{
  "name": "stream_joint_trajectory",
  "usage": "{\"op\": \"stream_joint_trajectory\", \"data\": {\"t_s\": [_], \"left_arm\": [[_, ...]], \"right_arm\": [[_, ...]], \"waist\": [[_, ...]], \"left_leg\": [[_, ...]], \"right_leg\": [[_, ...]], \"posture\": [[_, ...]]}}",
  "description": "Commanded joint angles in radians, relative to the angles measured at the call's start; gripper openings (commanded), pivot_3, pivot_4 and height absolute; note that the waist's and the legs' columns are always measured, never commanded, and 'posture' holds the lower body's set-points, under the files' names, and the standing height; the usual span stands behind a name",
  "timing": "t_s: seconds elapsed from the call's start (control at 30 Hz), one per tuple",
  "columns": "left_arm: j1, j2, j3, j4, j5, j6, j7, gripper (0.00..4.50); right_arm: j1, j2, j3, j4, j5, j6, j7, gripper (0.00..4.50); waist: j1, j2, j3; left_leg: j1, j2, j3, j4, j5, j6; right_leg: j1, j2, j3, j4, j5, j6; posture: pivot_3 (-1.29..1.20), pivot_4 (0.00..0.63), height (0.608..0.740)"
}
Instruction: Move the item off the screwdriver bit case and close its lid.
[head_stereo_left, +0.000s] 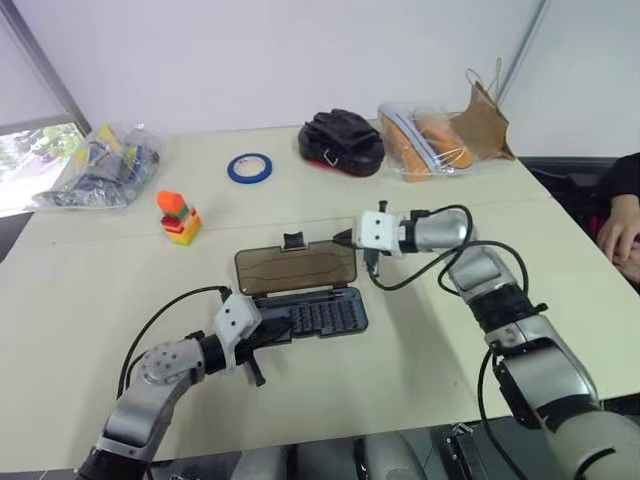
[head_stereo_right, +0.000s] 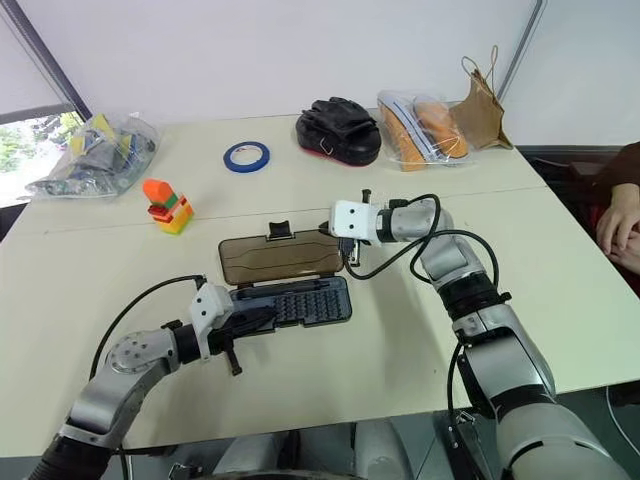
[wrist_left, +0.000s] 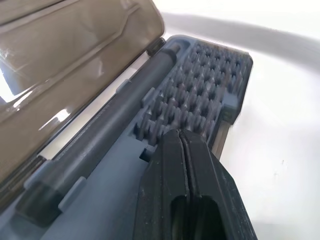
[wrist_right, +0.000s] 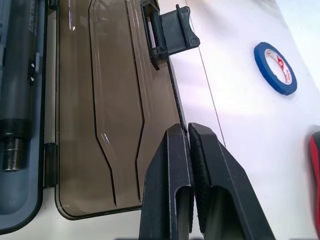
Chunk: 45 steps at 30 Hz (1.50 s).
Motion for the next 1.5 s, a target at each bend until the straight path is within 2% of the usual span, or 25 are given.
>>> {"op": "stream_joint_trajectory", "data": {"t_s": [0.03, 0.2, 0.3, 0.37, 0.43, 0.5, 0.67, 0.8, 1.2, 1.23, 1.27, 1.43, 1.47, 1.5], "left_arm": [[-0.032, 0.014, 0.083, -0.138, -0.226, 0.178, -0.012, 0.0], [-0.125, 0.088, 0.24, -0.298, -0.678, 0.465, 0.074, 0.0], [-0.189, 0.096, 0.306, -0.262, -0.749, 0.487, 0.147, 0.0], [-0.261, 0.077, 0.35, -0.166, -0.69, 0.436, 0.215, 0.0], [-0.339, 0.088, 0.367, 0.009, -0.508, 0.312, 0.279, 0.0], [-0.372, 0.114, 0.35, 0.139, -0.355, 0.197, 0.282, 0.0], [-0.408, 0.119, 0.304, 0.342, -0.156, -0.004, 0.244, 0.0], [-0.412, 0.104, 0.248, 0.439, -0.087, -0.073, 0.155, 0.0], [-0.423, 0.074, 0.13, 0.573, -0.003, -0.038, -0.031, 0.0], [-0.427, 0.071, 0.129, 0.573, -0.008, -0.029, -0.04, 0.0], [-0.429, 0.069, 0.129, 0.572, -0.011, -0.023, -0.05, 0.0], [-0.436, 0.053, 0.147, 0.555, -0.033, -0.008, -0.078, 0.0], [-0.438, 0.049, 0.156, 0.546, -0.045, -0.003, -0.083, 0.0], [-0.44, 0.047, 0.167, 0.531, -0.065, 0.01, -0.093, 0.0]], "right_arm": [[0.011, 0.015, 0.007, -0.05, 0.028, 0.005, 0.001, 0.01], [0.008, 0.015, -0.01, -0.043, 0.037, -0.012, -0.014, 0.01], [0.003, 0.019, -0.012, -0.039, 0.039, -0.022, -0.02, 0.01], [0.001, 0.019, -0.01, -0.041, 0.038, -0.022, -0.02, 0.01], [0.002, 0.018, -0.011, -0.05, 0.038, -0.015, -0.018, 0.01], [0.003, 0.016, -0.012, -0.058, 0.036, -0.011, -0.021, 0.01], [0.011, 0.012, -0.016, -0.073, 0.037, 0.005, -0.024, 0.01], [0.023, 0.002, -0.021, -0.095, 0.042, 0.025, -0.021, 0.01], [0.035, -0.01, -0.031, -0.141, 0.062, 0.1, -0.014, 0.01], [0.035, -0.011, -0.033, -0.149, 0.068, 0.113, -0.014, 0.63], [0.037, -0.015, -0.032, -0.159, 0.072, 0.12, -0.008, 0.94], [0.043, -0.033, -0.031, -0.213, 0.069, 0.146, -0.014, 3.5], [0.048, -0.045, -0.039, -0.256, 0.087, 0.197, 0.004, 4.1], [0.057, -0.06, -0.068, -0.333, 0.161, 0.311, 0.044, 4.46]], "waist": [[0.0, -0.002, 0.001], [0.009, -0.002, 0.002], [0.009, -0.002, 0.002], [0.012, -0.003, 0.002], [0.013, -0.004, 0.003], [0.009, -0.003, 0.003], [0.014, -0.004, 0.003], [0.017, -0.004, 0.003], [0.013, -0.004, 0.003], [0.014, -0.004, 0.003], [0.014, -0.004, 0.003], [0.018, -0.004, 0.003], [0.019, -0.004, 0.003], [0.023, -0.004, 0.003]], "left_leg": [[-0.002, 0.0, 0.0, 0.0, 0.0, 0.0], [-0.017, 0.001, 0.0, 0.002, 0.003, -0.005], [-0.017, 0.001, 0.0, 0.002, 0.003, -0.005], [-0.017, 0.0, 0.0, 0.001, 0.004, -0.007], [-0.017, 0.0, -0.001, 0.001, 0.005, -0.009], [-0.017, -0.001, -0.001, 0.001, 0.006, -0.011], [-0.02, -0.001, -0.001, -0.001, 0.007, -0.012], [-0.032, -0.005, -0.001, 0.001, 0.011, -0.019], [-0.032, -0.006, -0.002, 0.001, 0.008, -0.014], [-0.032, -0.006, -0.002, 0.001, 0.008, -0.014], [-0.032, -0.006, -0.002, 0.001, 0.008, -0.014], [-0.032, -0.006, -0.002, 0.001, 0.008, -0.014], [-0.032, -0.006, -0.002, 0.001, 0.008, -0.014], [-0.032, -0.006, -0.002, 0.001, 0.008, -0.014]], "right_leg": [[-0.001, 0.0, 0.0, 0.0, 0.0, 0.0], [-0.017, 0.001, -0.001, 0.003, 0.002, 0.002], [-0.018, 0.0, -0.001, 0.002, 0.002, 0.002], [-0.017, 0.001, -0.001, 0.002, 0.002, 0.002], [-0.017, 0.001, -0.001, 0.002, 0.002, 0.002], [-0.017, 0.002, -0.001, 0.002, 0.002, 0.002], [-0.02, 0.001, -0.001, 0.001, 0.003, 0.002], [-0.031, -0.004, -0.001, 0.002, 0.003, 0.002], [-0.031, -0.004, -0.001, 0.003, 0.003, 0.003], [-0.031, -0.004, -0.001, 0.003, 0.003, 0.003], [-0.031, -0.004, -0.001, 0.003, 0.003, 0.003], [-0.031, -0.005, -0.001, 0.003, 0.003, 0.003], [-0.031, -0.005, -0.001, 0.003, 0.003, 0.003], [-0.031, -0.005, -0.001, 0.003, 0.003, 0.003]], "posture": [[0.0, 0.15, 0.74], [0.0, 0.15, 0.74], [0.0, 0.15, 0.74], [0.0, 0.15, 0.74], [0.0, 0.15, 0.74], [0.0, 0.15, 0.74], [0.0, 0.15, 0.74], [0.0, 0.15, 0.74], [0.0, 0.15, 0.74], [0.0, 0.15, 0.74], [0.0, 0.15, 0.74], [0.0, 0.15, 0.74], [0.0, 0.15, 0.74], [0.0, 0.15, 0.74]]}}
